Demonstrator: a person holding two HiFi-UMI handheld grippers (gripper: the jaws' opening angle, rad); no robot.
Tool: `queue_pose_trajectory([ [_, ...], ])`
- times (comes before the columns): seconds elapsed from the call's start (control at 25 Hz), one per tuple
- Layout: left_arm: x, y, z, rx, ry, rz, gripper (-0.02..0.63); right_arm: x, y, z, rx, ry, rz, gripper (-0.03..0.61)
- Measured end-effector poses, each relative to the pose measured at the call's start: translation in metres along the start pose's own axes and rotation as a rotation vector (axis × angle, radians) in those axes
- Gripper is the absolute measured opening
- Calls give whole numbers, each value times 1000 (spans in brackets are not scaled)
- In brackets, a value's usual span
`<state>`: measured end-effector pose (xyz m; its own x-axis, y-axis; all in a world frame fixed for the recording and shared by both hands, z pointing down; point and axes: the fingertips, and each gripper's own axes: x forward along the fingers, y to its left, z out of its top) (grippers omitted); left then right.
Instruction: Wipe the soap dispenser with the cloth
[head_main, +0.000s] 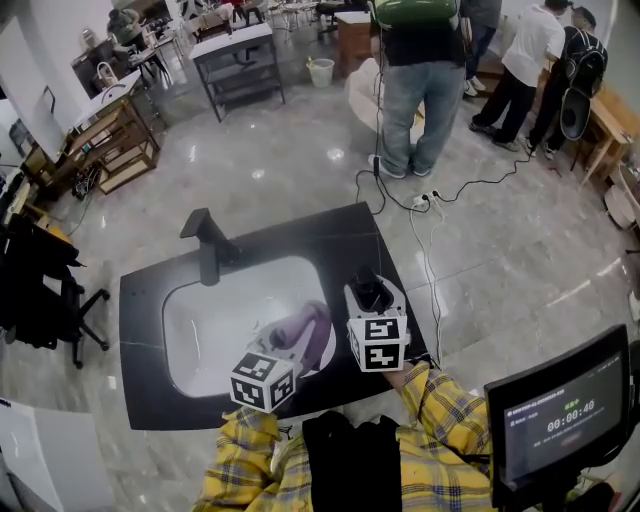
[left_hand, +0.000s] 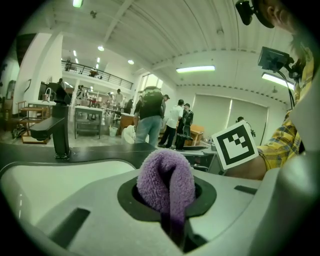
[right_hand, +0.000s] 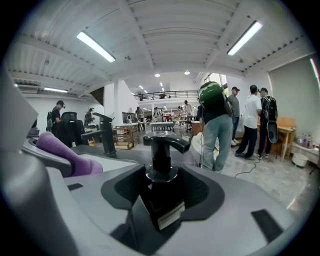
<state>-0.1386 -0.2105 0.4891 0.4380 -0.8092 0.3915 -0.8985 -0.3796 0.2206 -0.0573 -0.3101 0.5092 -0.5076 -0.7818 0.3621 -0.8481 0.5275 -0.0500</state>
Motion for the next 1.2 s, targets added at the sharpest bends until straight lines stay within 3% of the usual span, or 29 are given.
queue_pose_trajectory([
  [0.16,3,-1,1,1,4,-12,43,0,5,2,-26,-1,44,209],
  [0.48,23,-12,-2,14,13,-64,43,-13,17,-9,-297,-38,349,238],
  [0.84,23,-24,-1,35,14,-84,43,-11,16,-6,-366,23,604,236],
  [1.08,12,-25,-5,28,22,-55,43,-10,15,-2,-454,80,706,216],
  [1.2,10,-20,-5,20,24,-34,43,-8,17,0,-449,93,740,195],
])
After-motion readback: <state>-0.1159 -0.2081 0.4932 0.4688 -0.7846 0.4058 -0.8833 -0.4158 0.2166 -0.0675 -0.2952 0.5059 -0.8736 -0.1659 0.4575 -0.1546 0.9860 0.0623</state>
